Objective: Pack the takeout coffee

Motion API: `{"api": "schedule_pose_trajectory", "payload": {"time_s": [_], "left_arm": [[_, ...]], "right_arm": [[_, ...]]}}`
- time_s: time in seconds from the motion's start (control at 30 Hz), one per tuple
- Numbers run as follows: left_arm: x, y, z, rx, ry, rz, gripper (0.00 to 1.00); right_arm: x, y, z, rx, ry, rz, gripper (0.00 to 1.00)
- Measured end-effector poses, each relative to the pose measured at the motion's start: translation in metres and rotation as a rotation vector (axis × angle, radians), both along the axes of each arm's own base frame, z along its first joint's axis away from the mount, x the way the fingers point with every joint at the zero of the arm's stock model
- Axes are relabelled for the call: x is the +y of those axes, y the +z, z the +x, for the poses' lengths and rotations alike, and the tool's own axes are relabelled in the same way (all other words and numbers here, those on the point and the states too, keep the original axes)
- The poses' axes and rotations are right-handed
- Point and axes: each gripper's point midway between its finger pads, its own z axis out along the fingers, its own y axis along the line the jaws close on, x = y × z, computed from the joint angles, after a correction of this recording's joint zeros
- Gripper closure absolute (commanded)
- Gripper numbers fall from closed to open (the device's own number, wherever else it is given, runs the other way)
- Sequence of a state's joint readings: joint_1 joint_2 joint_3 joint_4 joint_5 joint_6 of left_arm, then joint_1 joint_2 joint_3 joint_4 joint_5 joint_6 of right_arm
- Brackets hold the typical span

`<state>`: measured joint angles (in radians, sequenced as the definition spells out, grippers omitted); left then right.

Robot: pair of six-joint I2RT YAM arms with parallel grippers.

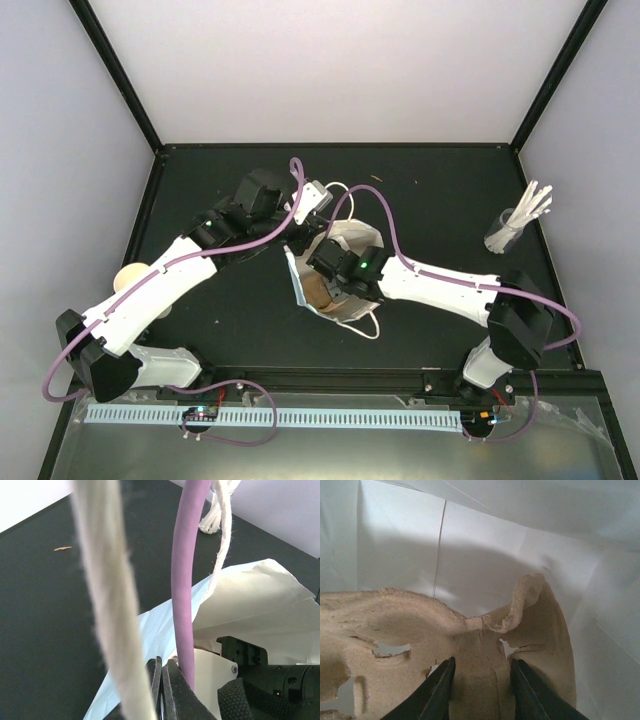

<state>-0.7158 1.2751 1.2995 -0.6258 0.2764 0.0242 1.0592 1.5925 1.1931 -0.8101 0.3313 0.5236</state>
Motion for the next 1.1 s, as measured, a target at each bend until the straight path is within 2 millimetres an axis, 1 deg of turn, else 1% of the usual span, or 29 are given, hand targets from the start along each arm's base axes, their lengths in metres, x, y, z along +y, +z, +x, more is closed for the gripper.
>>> {"api": "schedule_pose_trajectory", "payload": {"time_s": [0.27, 0.5, 0.73, 1.1], "left_arm": [[-0.001, -0.002, 0.000, -0.008, 0.002, 0.002, 0.98], [-0.001, -0.001, -0.001, -0.014, 0.005, 0.005, 0.98], [-0.003, -0.004, -0.003, -0.010, -0.001, 0.009, 0.98], [0.000, -0.007, 0.000, -0.015, 0.018, 0.021, 0.98]], "right_arm": [[0.000, -0.013, 0.002, 0.002, -0.040, -0.004, 0.67], [0.001, -0.016, 0.004, -0.007, -0.059, 0.009, 0.67], [0.002, -0.025, 0.008, -0.021, -0.067, 0.007, 0.67], [0.006, -0.033, 0.014, -0.041, -0.075, 0.001, 0.67]]}}
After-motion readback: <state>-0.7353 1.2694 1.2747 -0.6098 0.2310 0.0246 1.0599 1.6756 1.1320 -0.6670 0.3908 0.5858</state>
